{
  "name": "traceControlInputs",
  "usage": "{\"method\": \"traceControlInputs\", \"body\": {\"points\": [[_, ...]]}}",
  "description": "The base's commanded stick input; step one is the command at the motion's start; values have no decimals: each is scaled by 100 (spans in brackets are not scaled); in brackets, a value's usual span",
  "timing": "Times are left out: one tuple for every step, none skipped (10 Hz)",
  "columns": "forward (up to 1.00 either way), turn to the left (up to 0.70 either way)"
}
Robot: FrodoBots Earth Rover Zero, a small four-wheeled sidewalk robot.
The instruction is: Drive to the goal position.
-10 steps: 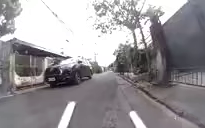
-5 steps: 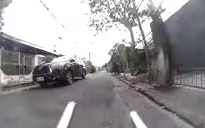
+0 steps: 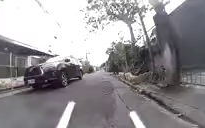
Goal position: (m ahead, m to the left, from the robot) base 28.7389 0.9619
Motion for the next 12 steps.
{"method": "traceControlInputs", "body": {"points": [[85, 0], [85, 0], [85, 0], [85, 0], [85, 0], [85, 0], [85, 0], [85, 0], [85, 0], [85, 0], [85, 0], [85, 0]]}}
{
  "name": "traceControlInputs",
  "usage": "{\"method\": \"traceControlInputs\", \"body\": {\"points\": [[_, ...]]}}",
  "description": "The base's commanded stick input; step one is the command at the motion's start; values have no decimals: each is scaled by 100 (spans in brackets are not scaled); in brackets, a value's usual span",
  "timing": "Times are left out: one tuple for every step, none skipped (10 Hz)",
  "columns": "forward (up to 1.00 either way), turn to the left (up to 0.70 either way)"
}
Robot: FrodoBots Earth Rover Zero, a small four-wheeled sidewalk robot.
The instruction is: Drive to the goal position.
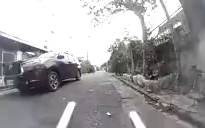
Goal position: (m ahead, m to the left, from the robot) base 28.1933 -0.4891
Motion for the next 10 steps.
{"method": "traceControlInputs", "body": {"points": [[85, 0], [85, 0], [85, 0], [85, 0], [85, 0], [85, 0], [85, 0], [85, 0], [85, 0], [85, 0]]}}
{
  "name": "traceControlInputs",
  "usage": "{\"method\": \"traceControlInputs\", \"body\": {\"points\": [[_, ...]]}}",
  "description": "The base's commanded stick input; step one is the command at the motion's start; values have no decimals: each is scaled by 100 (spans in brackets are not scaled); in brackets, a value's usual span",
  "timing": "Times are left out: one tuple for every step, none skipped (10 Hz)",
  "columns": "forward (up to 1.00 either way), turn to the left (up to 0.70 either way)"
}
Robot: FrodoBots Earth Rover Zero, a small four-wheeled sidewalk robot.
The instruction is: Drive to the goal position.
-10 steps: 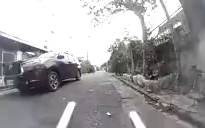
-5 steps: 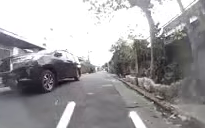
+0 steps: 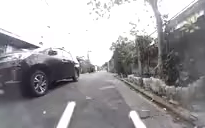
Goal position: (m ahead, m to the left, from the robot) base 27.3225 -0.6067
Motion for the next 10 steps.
{"method": "traceControlInputs", "body": {"points": [[85, 0], [85, 0], [85, 0], [85, 0], [85, 0], [85, 0], [85, 0], [85, 0], [85, 0], [85, 0]]}}
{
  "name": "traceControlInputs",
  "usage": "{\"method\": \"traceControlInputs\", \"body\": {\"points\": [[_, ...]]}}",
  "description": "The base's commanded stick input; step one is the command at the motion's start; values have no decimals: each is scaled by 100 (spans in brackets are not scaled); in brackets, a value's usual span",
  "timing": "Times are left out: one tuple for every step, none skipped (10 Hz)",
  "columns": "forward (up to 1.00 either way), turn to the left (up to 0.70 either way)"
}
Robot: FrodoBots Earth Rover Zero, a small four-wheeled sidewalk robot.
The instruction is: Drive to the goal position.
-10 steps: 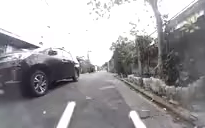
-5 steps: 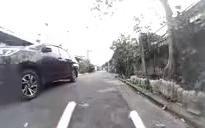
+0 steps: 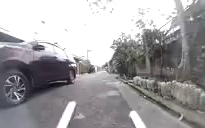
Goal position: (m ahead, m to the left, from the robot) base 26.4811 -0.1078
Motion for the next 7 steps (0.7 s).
{"method": "traceControlInputs", "body": {"points": [[85, 0], [85, 0], [85, 0], [85, 0], [85, 0], [85, 0], [85, 0]]}}
